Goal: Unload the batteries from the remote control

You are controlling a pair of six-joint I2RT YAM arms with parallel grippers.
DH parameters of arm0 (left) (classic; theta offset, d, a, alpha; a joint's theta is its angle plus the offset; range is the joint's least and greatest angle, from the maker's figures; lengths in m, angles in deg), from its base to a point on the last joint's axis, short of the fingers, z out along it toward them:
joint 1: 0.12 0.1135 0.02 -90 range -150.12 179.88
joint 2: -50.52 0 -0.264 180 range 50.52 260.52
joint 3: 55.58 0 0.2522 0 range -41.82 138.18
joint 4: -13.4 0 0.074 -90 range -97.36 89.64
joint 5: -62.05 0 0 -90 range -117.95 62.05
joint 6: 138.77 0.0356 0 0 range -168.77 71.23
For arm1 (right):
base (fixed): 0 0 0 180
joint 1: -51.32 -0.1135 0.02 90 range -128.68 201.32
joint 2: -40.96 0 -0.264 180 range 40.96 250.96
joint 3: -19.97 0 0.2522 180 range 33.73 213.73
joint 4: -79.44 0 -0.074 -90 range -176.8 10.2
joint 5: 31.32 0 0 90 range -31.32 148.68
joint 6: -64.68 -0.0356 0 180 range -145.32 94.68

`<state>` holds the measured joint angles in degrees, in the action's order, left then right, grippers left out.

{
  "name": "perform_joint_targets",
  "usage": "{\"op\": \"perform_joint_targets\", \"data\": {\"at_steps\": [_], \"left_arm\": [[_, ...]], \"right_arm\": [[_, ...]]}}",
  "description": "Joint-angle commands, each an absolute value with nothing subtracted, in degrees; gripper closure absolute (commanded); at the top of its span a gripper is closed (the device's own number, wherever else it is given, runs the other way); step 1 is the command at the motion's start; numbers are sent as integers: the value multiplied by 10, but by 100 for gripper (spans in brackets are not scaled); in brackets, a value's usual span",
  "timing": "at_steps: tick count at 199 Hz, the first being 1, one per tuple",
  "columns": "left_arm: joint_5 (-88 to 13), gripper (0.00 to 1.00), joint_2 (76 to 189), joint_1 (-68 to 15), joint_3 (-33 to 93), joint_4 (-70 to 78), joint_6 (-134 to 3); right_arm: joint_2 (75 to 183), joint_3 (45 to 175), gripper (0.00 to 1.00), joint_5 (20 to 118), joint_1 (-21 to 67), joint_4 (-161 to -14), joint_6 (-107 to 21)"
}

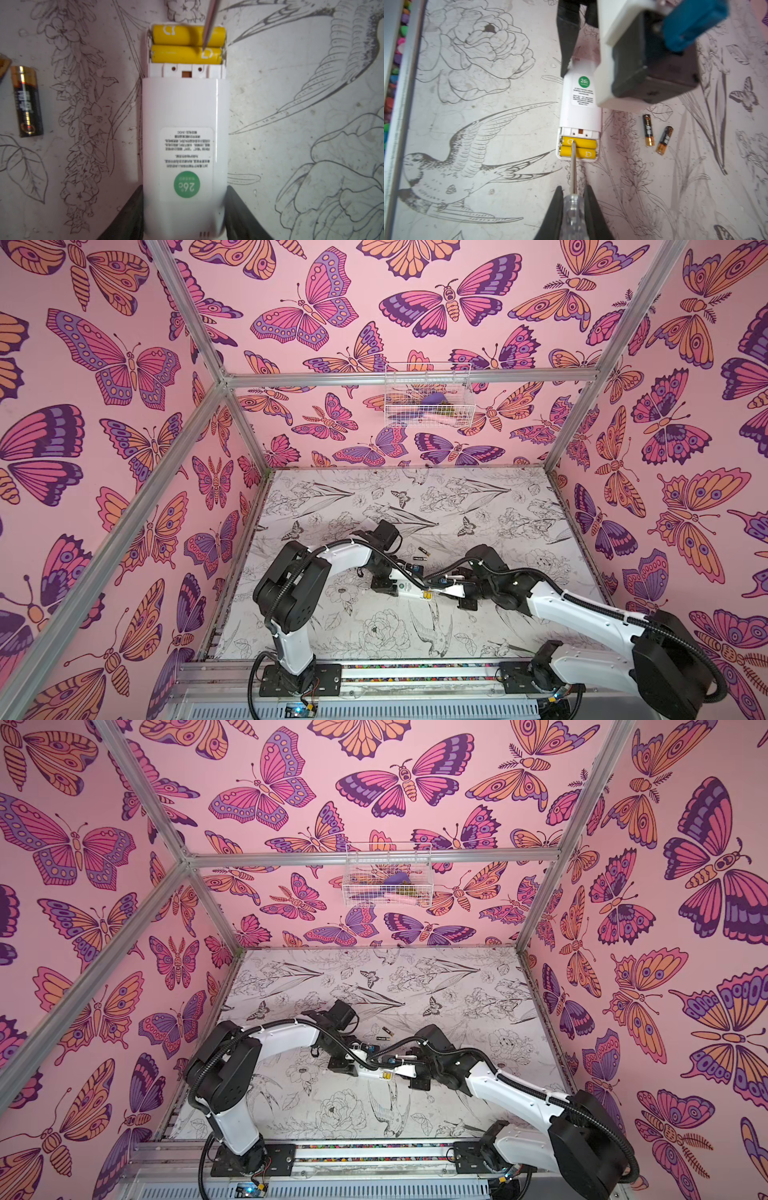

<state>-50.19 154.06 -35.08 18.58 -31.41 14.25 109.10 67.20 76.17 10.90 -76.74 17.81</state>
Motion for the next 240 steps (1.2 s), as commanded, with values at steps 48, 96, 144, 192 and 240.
{"op": "perform_joint_targets", "data": {"at_steps": [48, 96, 144, 192, 240], "left_arm": [[-476, 61, 1552, -359, 162, -330, 161], [-476, 61, 1553, -359, 161, -330, 161], [-476, 61, 1554, -359, 162, -330, 161], [-476, 61, 1553, -359, 162, -330, 161], [-474, 61, 1552, -358, 161, -330, 162]], "right_arm": [[1084, 688, 100, 797, 110, -757, 178], [1116, 695, 100, 826, 108, -735, 184], [1116, 699, 100, 834, 109, -720, 192], [1110, 693, 100, 807, 108, -728, 190], [1114, 688, 100, 781, 100, -744, 197]]}}
